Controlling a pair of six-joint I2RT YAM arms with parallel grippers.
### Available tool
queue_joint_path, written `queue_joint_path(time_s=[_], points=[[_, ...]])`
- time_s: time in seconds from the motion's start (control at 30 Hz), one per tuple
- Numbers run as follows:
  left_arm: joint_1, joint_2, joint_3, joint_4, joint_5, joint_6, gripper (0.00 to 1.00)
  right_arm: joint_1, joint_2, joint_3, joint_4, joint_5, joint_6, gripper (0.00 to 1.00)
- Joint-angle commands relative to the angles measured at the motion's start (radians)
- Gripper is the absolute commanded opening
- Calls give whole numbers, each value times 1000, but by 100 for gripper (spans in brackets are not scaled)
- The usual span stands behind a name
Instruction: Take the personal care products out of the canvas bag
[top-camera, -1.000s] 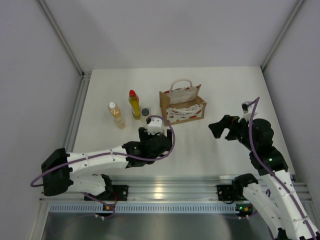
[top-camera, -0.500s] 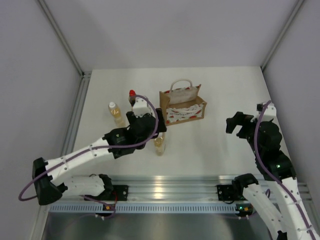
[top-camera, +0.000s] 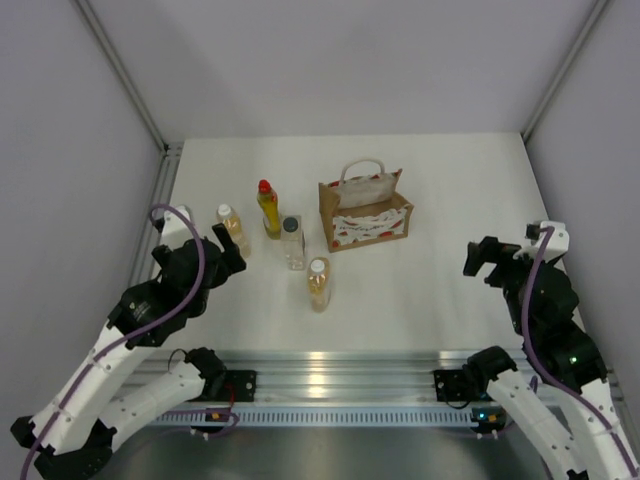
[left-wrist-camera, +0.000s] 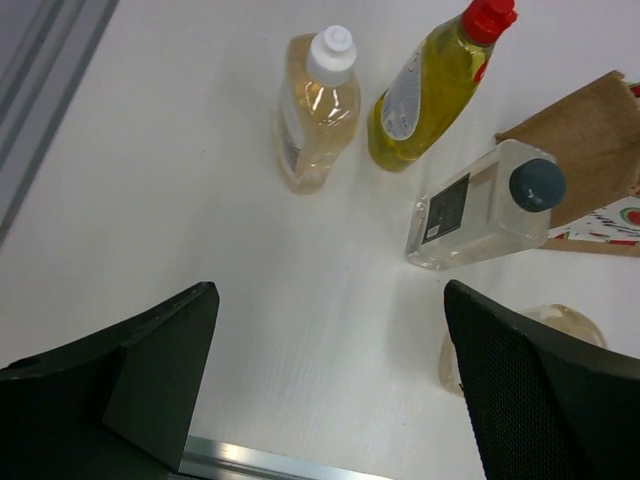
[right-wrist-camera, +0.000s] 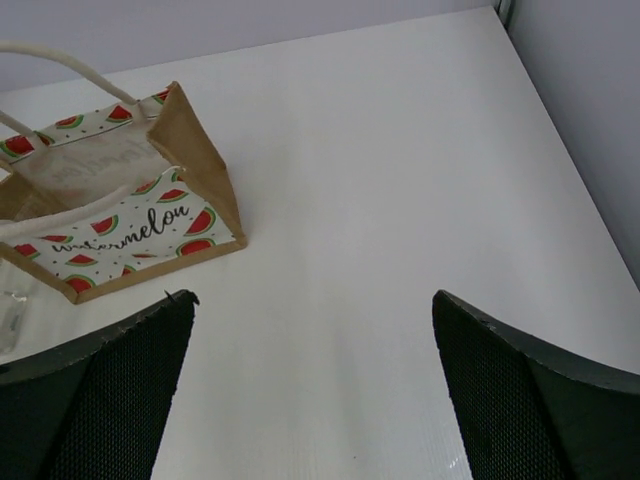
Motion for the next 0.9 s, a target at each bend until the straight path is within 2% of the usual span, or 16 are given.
queue_joint_path(time_s=[0.0,0.33,0.6,0.87], points=[[4,-26,0,-91,-41,52,98,84,-13,33,-28,97,-36,99],[4,-71,-61,-30,-18,78,99,147,55,12,-34,172,-31,100],[4,-129,-77,-22,-25,66,99,184,19,-24,-34,176,-25,100],[4,-79,-89,-17,-45,61,99,185,55,-28,-34,190,-7,99]])
